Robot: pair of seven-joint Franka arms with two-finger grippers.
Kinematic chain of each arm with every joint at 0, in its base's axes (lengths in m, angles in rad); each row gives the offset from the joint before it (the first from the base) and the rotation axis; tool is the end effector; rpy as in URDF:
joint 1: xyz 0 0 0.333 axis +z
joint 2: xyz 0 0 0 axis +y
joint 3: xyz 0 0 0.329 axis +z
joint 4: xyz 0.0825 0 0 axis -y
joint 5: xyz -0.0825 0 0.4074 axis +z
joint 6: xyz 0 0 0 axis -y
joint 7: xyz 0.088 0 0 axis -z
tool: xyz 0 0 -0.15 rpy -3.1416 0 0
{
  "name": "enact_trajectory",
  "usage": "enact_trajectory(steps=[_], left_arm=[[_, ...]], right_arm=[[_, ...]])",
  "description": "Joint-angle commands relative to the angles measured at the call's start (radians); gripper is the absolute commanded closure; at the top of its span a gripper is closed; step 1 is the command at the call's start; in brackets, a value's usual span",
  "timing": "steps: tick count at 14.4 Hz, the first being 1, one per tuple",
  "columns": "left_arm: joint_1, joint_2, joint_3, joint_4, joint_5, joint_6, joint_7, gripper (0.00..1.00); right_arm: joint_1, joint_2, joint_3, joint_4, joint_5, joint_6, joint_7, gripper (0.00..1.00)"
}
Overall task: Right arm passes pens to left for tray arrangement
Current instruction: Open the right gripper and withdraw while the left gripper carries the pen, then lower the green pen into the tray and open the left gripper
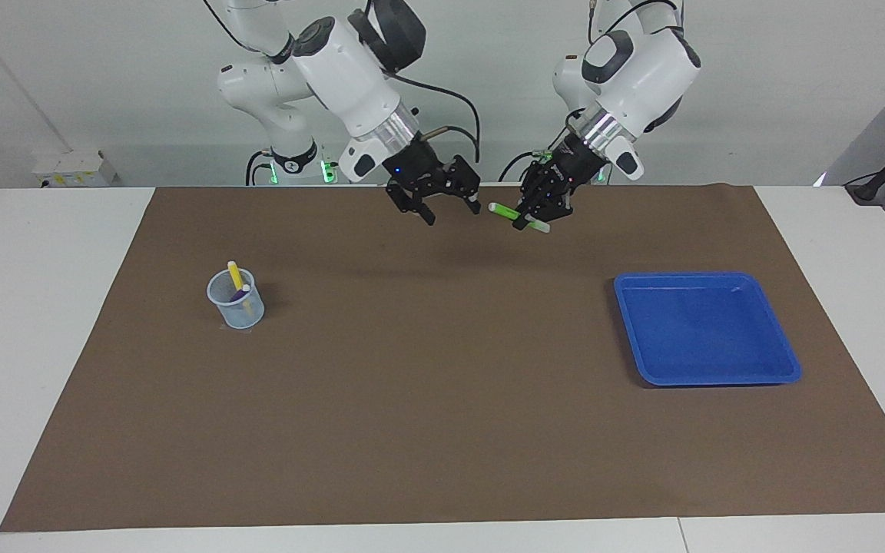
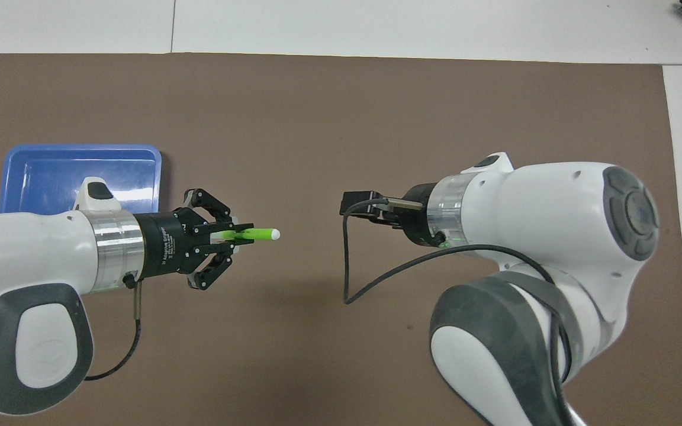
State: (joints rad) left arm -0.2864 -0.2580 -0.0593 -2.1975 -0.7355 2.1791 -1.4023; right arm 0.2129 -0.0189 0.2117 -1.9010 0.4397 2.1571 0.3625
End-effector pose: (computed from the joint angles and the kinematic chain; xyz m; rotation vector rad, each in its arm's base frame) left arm 0.4850 -0.2281 0.4940 1.9168 1.6414 -0.4425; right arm 0.5486 0.2844 0.5033 -2.6662 0.1769 -0.1345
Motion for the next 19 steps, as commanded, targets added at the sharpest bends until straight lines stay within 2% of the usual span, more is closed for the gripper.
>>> enact_trajectory(steps=[1, 3, 5, 8, 10, 11, 13, 15, 19], left_arm=[[0.074, -0.049, 0.004, -0.019, -0.008, -0.141, 0.188, 1.00], [0.125, -0.052, 0.007, -0.010, -0.004, -0.253, 0.338, 1.00], [0.173, -0.061, 0.007, -0.008, 0.020, -0.344, 0.495, 1.00], [0.184, -0.066, 0.007, 0.004, 0.174, -0.452, 0.766, 1.00], [0.184, -0.067, 0.007, 0.004, 0.273, -0.482, 0.930, 1.00], [0.185, -0.069, 0.009, 0.004, 0.319, -0.492, 1.007, 1.00], [0.207, -0.069, 0.012, 0.004, 0.398, -0.490, 1.153, 1.00], [0.211, -0.063, 0.015, 0.002, 0.482, -0.473, 1.287, 1.00], [0.269, -0.006, 0.015, -0.010, 0.539, -0.392, 1.413, 1.00]], right_arm=[[-0.076, -0.039, 0.011, -0.027, -0.135, -0.094, -0.223, 0.00], [-0.130, -0.044, 0.011, -0.042, -0.206, -0.155, -0.417, 0.00], [-0.177, -0.045, 0.011, -0.081, -0.306, -0.164, -0.602, 0.00], [-0.245, -0.053, 0.012, -0.145, -0.476, -0.164, -0.903, 0.00], [-0.300, -0.041, 0.012, -0.162, -0.519, -0.154, -1.029, 0.00], [-0.335, -0.038, 0.012, -0.176, -0.524, -0.143, -1.078, 0.01], [-0.372, -0.010, 0.012, -0.210, -0.577, -0.087, -1.151, 0.10], [-0.389, -0.009, 0.012, -0.253, -0.581, -0.048, -1.156, 0.25], [-0.411, -0.007, 0.014, -0.297, -0.581, 0.004, -1.150, 0.27]])
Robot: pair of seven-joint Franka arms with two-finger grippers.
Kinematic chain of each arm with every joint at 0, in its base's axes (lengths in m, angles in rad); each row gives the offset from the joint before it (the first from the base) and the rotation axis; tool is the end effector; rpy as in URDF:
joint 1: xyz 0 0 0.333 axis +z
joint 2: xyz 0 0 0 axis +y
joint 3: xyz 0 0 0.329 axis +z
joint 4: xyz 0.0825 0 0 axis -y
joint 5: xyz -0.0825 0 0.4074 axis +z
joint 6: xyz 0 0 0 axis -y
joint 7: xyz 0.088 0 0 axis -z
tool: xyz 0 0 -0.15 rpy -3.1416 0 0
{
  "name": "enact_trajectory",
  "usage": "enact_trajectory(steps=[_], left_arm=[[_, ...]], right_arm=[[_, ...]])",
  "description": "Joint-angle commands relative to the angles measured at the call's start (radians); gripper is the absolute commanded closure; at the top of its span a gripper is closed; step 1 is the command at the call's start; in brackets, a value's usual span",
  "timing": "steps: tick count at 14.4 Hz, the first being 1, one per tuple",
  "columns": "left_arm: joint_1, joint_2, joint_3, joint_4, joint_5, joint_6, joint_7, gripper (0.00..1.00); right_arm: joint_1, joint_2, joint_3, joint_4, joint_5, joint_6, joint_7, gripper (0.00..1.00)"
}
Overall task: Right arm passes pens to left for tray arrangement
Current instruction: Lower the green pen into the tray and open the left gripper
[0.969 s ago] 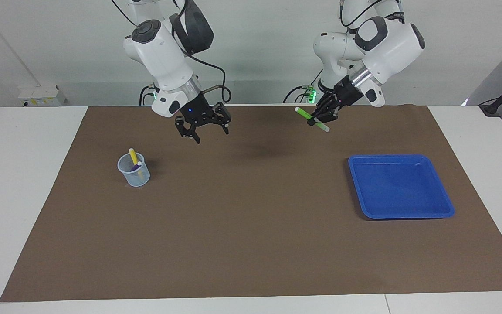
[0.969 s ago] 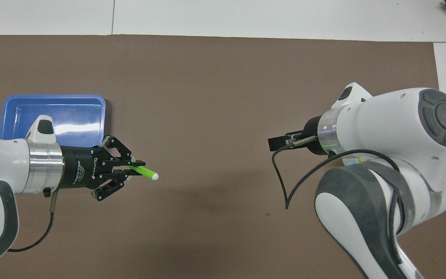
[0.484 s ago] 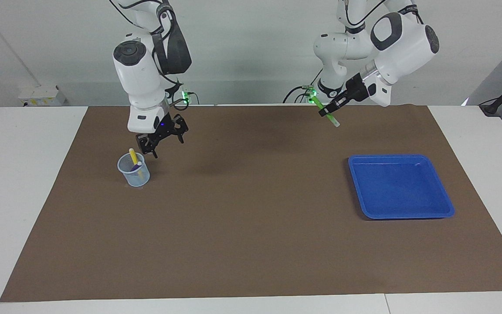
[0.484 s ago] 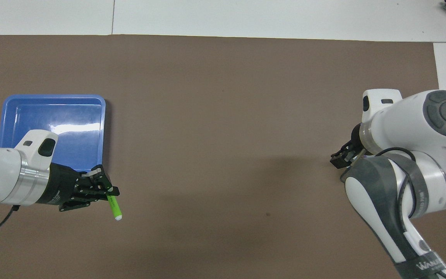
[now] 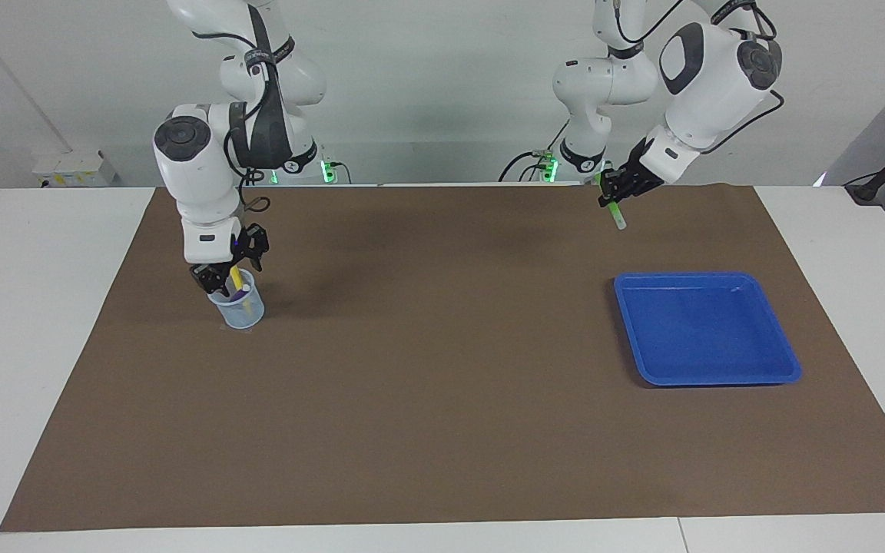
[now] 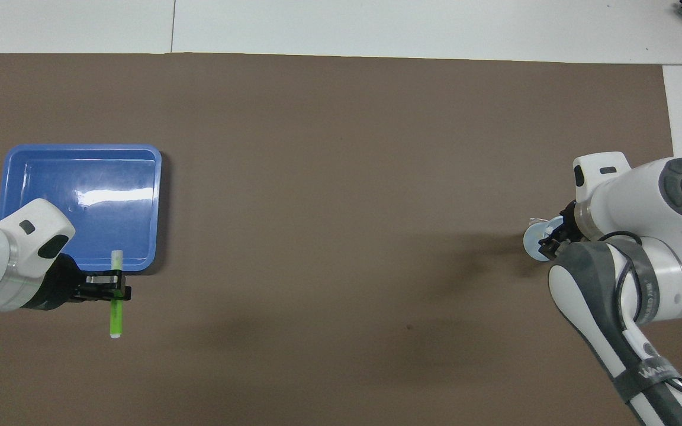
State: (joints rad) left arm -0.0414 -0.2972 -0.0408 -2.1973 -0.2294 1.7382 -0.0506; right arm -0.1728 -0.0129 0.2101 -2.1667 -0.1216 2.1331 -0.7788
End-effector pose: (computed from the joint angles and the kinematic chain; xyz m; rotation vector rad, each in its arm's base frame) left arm 0.4545 -0.0685 0.4587 2.9306 0.0410 -0.2572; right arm 0.5490 0.0108 0.3562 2.7584 1.3020 -0.0879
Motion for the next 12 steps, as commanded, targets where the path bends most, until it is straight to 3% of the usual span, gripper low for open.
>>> enact_trajectory(steps=[1, 3, 12], left_arm=[[0.029, 0.061, -0.004, -0.012, 0.059, 0.085, 0.074, 1.00], [0.032, 0.113, -0.004, -0.018, 0.065, 0.154, 0.095, 1.00], [0.074, 0.298, -0.004, -0.015, 0.162, 0.411, 0.107, 1.00]], right_arm=[[-0.027, -0.012, 0.015, -0.031, -0.020, 0.028, -0.011, 0.32], [-0.028, -0.012, 0.014, -0.031, -0.020, 0.028, -0.010, 0.39], [-0.034, 0.021, 0.017, -0.031, -0.020, 0.051, 0.030, 0.46]])
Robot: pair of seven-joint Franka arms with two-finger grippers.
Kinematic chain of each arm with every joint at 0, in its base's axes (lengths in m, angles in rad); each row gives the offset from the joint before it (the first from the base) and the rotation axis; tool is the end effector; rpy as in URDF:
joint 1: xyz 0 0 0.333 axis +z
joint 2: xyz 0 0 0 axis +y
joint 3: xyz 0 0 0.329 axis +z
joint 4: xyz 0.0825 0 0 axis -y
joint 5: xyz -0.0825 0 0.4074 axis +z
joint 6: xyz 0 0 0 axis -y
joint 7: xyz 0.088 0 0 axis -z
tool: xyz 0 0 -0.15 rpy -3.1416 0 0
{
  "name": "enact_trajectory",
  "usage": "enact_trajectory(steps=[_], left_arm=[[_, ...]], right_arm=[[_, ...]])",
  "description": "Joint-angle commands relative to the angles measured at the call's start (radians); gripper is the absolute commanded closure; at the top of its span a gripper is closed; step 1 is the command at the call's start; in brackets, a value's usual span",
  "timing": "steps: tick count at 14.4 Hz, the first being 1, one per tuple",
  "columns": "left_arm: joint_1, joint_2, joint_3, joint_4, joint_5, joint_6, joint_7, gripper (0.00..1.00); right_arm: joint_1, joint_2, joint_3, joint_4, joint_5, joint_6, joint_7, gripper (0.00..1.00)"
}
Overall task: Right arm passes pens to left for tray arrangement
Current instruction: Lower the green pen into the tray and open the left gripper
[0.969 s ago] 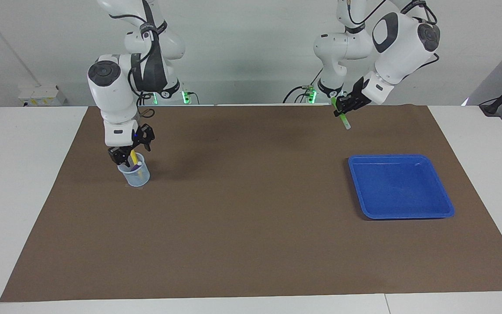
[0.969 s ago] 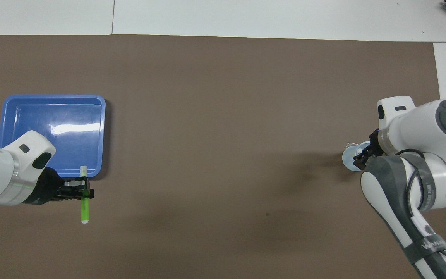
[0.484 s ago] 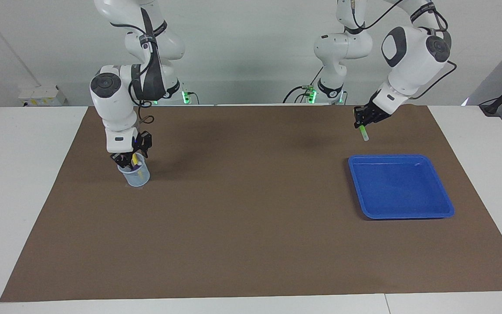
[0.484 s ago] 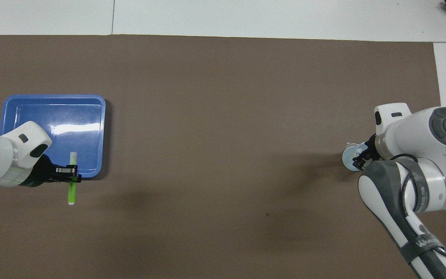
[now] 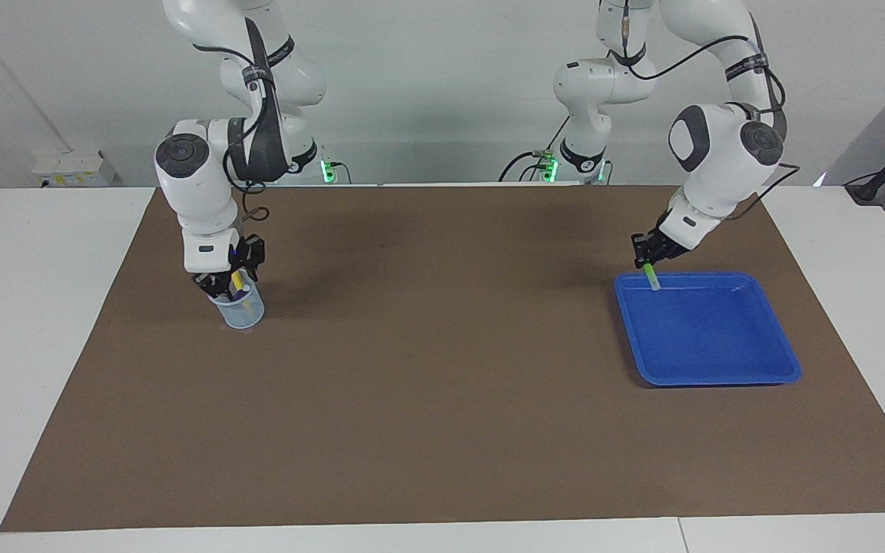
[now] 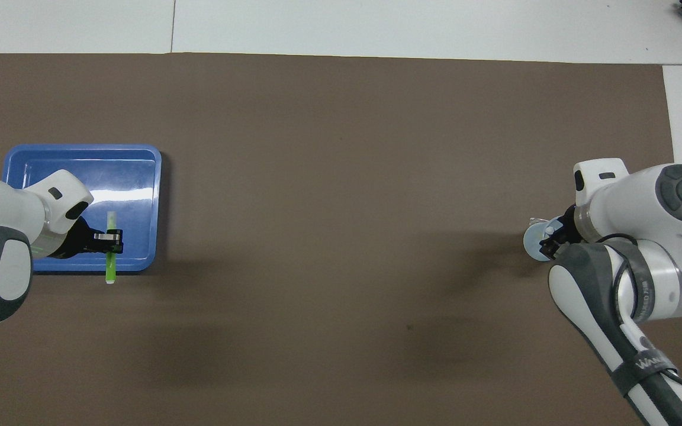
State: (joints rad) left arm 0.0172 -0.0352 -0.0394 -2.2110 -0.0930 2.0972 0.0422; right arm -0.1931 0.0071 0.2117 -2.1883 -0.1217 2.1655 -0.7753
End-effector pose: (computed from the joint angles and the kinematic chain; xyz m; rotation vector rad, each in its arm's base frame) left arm 0.5287 -0.0197 0.3447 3.0613 -0.0221 -0.1191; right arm 0.5474 0.0011 0.3381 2.7788 1.2806 -0.0978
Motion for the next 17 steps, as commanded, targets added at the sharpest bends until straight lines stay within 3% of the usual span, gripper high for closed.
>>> enact_trajectory(steps=[1, 2, 3, 7, 11, 15, 16, 17], left_arm=[[0.015, 0.055, -0.005, -0.001, 0.030, 0.081, 0.015, 1.00], [0.015, 0.073, -0.005, -0.001, 0.030, 0.101, 0.015, 1.00], [0.017, 0.093, -0.005, 0.002, 0.032, 0.119, 0.015, 1.00], [0.018, 0.191, -0.005, 0.022, 0.032, 0.227, 0.013, 1.00], [0.023, 0.265, -0.004, 0.068, 0.044, 0.270, 0.013, 1.00], [0.038, 0.287, -0.005, 0.070, 0.058, 0.313, 0.015, 1.00], [0.038, 0.287, -0.005, 0.070, 0.058, 0.311, 0.015, 0.84], [0.037, 0.287, -0.007, 0.068, 0.058, 0.311, 0.013, 0.35]], right_arm=[[-0.016, 0.001, 0.015, -0.010, -0.019, 0.019, 0.025, 0.48], [-0.016, 0.001, 0.015, -0.010, -0.019, 0.019, 0.025, 0.50], [-0.017, 0.001, 0.015, -0.010, -0.019, 0.019, 0.025, 0.58], [-0.017, 0.001, 0.015, -0.010, -0.019, 0.019, 0.025, 1.00], [-0.025, 0.017, 0.014, 0.048, -0.019, -0.015, 0.014, 1.00], [-0.032, 0.008, 0.014, 0.214, -0.019, -0.166, 0.014, 1.00], [-0.031, 0.005, 0.015, 0.264, -0.015, -0.215, 0.016, 1.00], [-0.028, 0.002, 0.017, 0.312, -0.003, -0.266, 0.027, 1.00]])
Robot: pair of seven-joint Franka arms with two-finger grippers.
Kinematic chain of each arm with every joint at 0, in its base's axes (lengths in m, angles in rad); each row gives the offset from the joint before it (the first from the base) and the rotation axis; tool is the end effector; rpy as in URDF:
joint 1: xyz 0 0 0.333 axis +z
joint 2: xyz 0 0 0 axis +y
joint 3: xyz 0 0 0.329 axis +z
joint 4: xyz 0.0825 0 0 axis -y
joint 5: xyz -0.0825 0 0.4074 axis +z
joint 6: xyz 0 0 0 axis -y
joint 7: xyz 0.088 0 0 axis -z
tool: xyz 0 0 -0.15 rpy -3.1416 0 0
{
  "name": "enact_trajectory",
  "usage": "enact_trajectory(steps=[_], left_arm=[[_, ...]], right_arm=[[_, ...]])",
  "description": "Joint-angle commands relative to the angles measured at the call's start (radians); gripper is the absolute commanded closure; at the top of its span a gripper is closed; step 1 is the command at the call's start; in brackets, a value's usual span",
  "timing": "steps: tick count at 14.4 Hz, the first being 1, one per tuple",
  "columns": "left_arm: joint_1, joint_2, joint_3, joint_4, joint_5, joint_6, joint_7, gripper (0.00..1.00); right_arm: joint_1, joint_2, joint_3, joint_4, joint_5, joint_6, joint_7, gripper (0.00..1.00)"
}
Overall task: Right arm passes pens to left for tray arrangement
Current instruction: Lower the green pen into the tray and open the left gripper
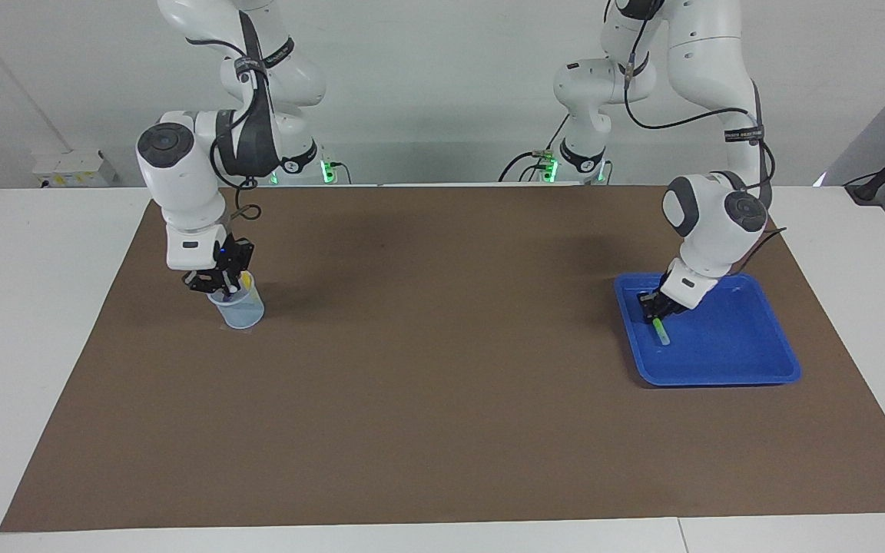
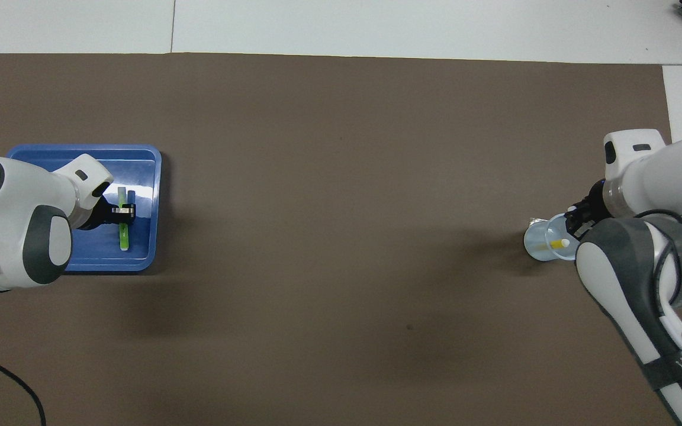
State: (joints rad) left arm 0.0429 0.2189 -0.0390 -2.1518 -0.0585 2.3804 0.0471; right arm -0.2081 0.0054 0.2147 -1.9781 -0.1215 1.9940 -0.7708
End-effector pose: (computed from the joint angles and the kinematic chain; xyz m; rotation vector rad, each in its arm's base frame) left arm 0.5845 -0.0002 0.2525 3.0928 -0.0001 0.0169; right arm 0.5805 -0.0085 0.4254 2.7796 1.2193 -0.0472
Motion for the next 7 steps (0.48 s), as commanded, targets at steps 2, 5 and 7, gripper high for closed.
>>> enact_trajectory(steps=[2, 5, 7], left_arm=[[0.009, 0.031, -0.008, 0.010, 0.022, 0.017, -0.004, 0.01], [0.011, 0.025, -0.009, 0.024, 0.014, -0.013, -0.004, 0.00], [0.009, 0.020, -0.009, 0.065, 0.009, -0.087, -0.004, 0.00]], right_arm=[[0.004, -0.004, 0.017, 0.195, 0.047, -0.167, 0.044, 1.00], [0.059, -0.015, 0.023, 0.272, 0.135, -0.240, 0.170, 1.00], [0.097, -0.018, 0.025, 0.280, 0.227, -0.242, 0.333, 1.00]])
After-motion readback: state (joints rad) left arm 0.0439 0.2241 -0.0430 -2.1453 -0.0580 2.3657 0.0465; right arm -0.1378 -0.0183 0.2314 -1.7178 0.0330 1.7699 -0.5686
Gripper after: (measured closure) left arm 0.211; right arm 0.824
